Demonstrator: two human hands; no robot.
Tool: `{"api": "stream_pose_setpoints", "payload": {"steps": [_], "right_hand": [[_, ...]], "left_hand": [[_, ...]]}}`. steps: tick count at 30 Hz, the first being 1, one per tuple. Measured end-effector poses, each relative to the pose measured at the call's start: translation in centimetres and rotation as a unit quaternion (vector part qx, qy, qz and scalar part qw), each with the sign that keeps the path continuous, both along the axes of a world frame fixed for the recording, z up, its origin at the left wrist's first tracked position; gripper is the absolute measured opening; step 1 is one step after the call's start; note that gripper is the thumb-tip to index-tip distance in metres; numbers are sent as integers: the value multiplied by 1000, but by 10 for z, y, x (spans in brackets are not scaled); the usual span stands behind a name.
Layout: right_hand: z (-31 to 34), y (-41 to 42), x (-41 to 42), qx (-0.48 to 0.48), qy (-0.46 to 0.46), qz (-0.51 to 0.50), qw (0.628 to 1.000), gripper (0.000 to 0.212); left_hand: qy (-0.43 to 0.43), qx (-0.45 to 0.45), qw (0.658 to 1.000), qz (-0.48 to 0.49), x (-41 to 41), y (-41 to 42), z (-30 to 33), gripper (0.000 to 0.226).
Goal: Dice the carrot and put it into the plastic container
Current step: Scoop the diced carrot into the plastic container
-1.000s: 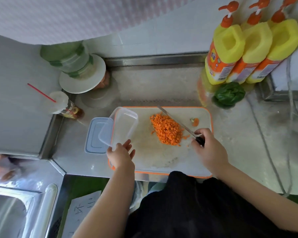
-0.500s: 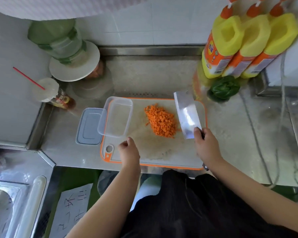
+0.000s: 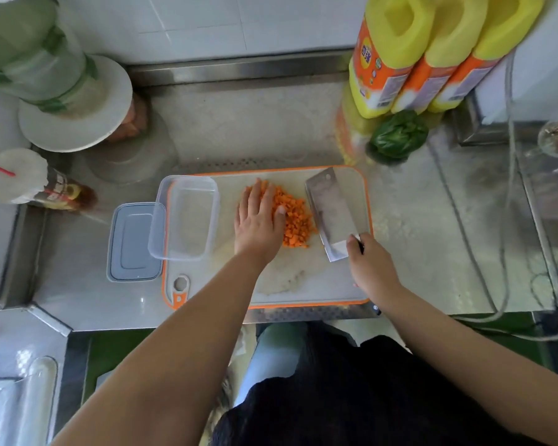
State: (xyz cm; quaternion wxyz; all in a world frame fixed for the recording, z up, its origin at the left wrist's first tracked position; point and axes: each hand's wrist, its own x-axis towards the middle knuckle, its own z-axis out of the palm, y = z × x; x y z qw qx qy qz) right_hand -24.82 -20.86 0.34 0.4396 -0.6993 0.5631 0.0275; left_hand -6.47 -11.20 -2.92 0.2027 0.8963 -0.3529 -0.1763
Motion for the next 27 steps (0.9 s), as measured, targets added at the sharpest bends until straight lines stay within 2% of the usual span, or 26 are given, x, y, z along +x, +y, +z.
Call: {"api": "stream_pose_setpoints", "payload": {"steps": [10,13,16,21,27], "right_hand": [[0,19,41,64,-46,55,995,36],[-1,23,45,128,-91,16,987,35],[1,20,39,231,-145,-55,960,32],[5,11,25,273,-166,-71,945,34],[18,14,25,275,-190,-35,942,35]], "left_hand": [[48,-31,998,15,-8,-5,-8,55],[59,-50,997,13,-6,-3,-3,59],[59,-85,995,12,-2,4,5,56],[95,-173,978,62,-3,24,20,47],[31,-238,969,63,1,54,34,49]]}}
